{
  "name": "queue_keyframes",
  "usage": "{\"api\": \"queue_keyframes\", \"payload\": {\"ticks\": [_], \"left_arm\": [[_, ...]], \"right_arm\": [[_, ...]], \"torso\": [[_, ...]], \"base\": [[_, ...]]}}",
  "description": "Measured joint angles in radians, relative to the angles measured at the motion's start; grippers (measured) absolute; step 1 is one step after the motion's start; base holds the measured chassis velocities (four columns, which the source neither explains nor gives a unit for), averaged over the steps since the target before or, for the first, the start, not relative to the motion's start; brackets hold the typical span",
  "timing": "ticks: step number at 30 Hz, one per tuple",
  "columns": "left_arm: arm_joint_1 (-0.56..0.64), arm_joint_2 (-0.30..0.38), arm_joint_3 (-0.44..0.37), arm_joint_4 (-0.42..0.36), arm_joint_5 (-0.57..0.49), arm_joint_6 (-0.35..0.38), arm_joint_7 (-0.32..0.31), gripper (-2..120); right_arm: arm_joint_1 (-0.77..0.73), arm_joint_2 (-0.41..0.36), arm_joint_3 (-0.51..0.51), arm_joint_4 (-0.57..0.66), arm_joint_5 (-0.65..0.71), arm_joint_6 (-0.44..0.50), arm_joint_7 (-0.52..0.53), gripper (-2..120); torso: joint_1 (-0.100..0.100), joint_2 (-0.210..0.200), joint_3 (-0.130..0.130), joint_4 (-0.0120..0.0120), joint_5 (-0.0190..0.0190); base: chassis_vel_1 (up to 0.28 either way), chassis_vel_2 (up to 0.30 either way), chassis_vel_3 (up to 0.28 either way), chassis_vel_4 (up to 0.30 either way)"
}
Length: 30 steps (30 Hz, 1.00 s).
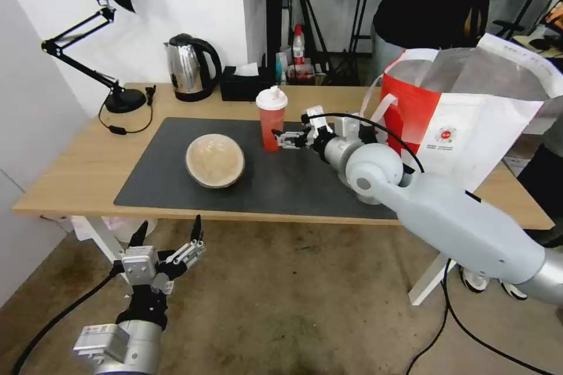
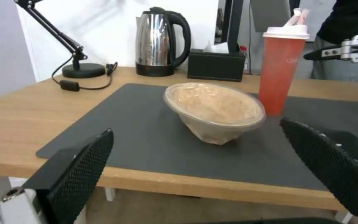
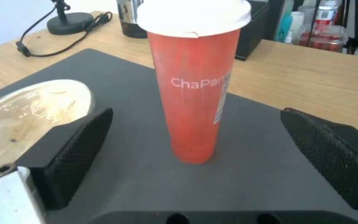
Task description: Pick up the trash from the table and place it into the takeout bag.
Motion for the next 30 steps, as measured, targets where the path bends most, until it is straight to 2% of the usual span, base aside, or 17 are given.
{"api": "queue_keyframes", "payload": {"ticks": [11, 30], "left_arm": [[-0.002, 0.0, -0.002, 0.0, -0.003, 0.001, 0.0, 100], [-0.013, 0.0, 0.0, 0.01, -0.005, 0.002, 0.0, 100]], "right_arm": [[0.057, 0.074, -0.039, -0.094, -0.005, 0.002, -0.013, 100], [0.098, 0.138, -0.067, -0.219, -0.032, 0.006, -0.037, 100]], "torso": [[0.0, 0.0, 0.0, 0.0001, 0.0], [0.0, 0.0, 0.0, 0.0001, 0.0]], "base": [[0.0, 0.0, 0.0, 0.0], [0.0, 0.0, 0.0, 0.0]]}}
